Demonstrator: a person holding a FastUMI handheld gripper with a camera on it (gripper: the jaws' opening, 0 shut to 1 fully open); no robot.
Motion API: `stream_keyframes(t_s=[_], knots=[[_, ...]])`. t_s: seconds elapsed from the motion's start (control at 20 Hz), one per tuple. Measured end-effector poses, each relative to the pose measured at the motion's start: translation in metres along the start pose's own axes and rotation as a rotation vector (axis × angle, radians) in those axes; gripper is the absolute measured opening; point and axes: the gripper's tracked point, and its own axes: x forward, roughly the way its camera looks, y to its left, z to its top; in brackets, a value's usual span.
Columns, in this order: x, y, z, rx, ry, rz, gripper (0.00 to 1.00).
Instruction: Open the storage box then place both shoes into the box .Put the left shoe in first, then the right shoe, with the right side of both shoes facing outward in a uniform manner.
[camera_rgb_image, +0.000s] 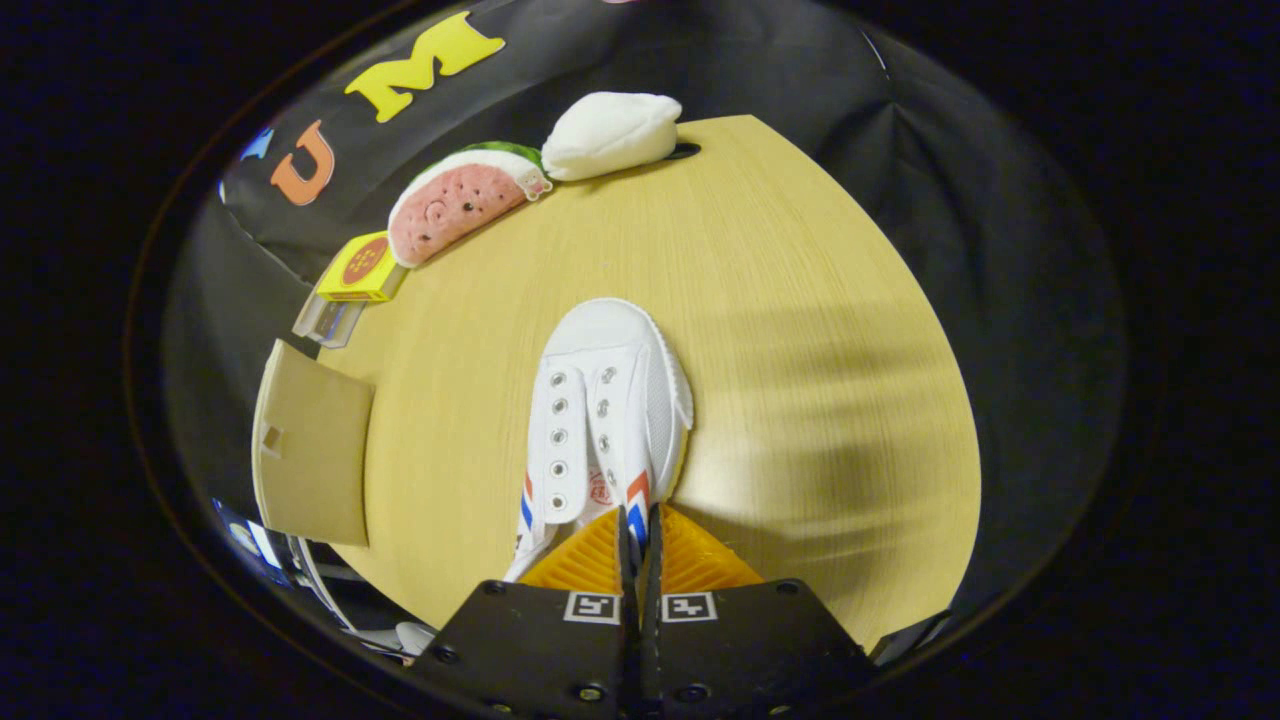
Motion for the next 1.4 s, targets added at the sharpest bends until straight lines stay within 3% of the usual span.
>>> stream_keyframes(t_s=[0.35,0.8,1.15,1.4], knots=[[-0.042,0.077,-0.007,-0.016,-0.047,0.036,0.0],[-0.102,0.297,-0.005,-0.023,-0.181,0.092,0.0],[-0.081,0.435,-0.032,-0.081,-0.231,0.105,0.0],[-0.035,0.456,-0.052,-0.087,-0.211,0.028,0.0]])
